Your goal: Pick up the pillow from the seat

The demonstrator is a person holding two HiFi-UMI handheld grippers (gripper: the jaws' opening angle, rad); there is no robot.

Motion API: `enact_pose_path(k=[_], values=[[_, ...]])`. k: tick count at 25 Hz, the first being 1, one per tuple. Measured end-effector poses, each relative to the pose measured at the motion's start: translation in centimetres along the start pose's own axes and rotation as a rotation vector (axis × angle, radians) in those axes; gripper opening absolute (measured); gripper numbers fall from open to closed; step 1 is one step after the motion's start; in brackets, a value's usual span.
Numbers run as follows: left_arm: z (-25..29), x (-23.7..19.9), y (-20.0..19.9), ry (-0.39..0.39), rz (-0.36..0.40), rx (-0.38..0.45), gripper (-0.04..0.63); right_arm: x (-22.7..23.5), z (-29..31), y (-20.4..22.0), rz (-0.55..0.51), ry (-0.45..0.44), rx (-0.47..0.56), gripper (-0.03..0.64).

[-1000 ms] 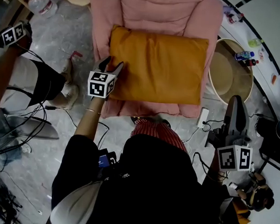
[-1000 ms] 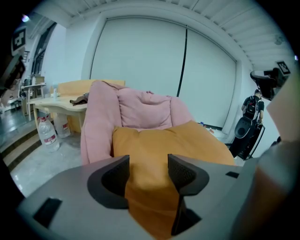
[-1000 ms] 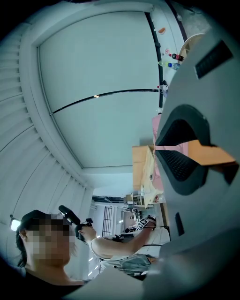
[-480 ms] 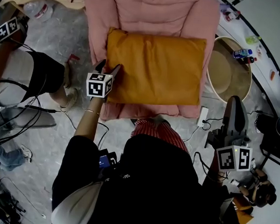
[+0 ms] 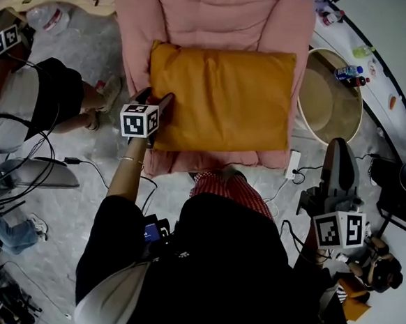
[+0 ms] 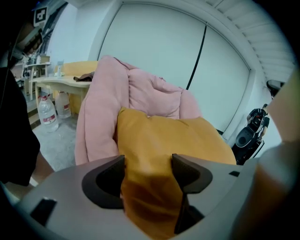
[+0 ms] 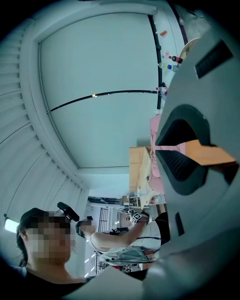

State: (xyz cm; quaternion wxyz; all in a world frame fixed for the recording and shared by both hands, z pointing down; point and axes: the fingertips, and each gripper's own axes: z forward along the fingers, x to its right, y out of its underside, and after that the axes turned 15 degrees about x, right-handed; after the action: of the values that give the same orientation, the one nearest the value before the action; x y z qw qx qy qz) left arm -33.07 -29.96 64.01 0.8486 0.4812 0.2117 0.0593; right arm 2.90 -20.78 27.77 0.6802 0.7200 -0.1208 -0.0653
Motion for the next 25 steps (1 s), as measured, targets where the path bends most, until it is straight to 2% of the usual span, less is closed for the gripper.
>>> enact_pose_path(k=[7, 12, 22, 25], values=[[0.6, -0.2, 0.6, 0.016, -0.048, -0.030, 0.311, 0.0, 0.0, 0.1, 0.000, 0.008, -0.005, 0.023], [0.9, 0.0, 0.7, 0.026, -0.069, -0.045, 0.311, -0.3, -0.2, -0.4, -0.072, 0.011, 0.020, 0.023], [0.9, 0.2, 0.3, 0.049, -0.115, 0.017, 0.310, 0.4, -0.1, -0.7, -0.019, 0.037, 0.037, 0.023], [1.1, 0.2, 0.7, 0.051, -0.125, 0.005, 0.307, 0.8, -0.2, -0.7, -0.014, 0.042, 0.037, 0.023]])
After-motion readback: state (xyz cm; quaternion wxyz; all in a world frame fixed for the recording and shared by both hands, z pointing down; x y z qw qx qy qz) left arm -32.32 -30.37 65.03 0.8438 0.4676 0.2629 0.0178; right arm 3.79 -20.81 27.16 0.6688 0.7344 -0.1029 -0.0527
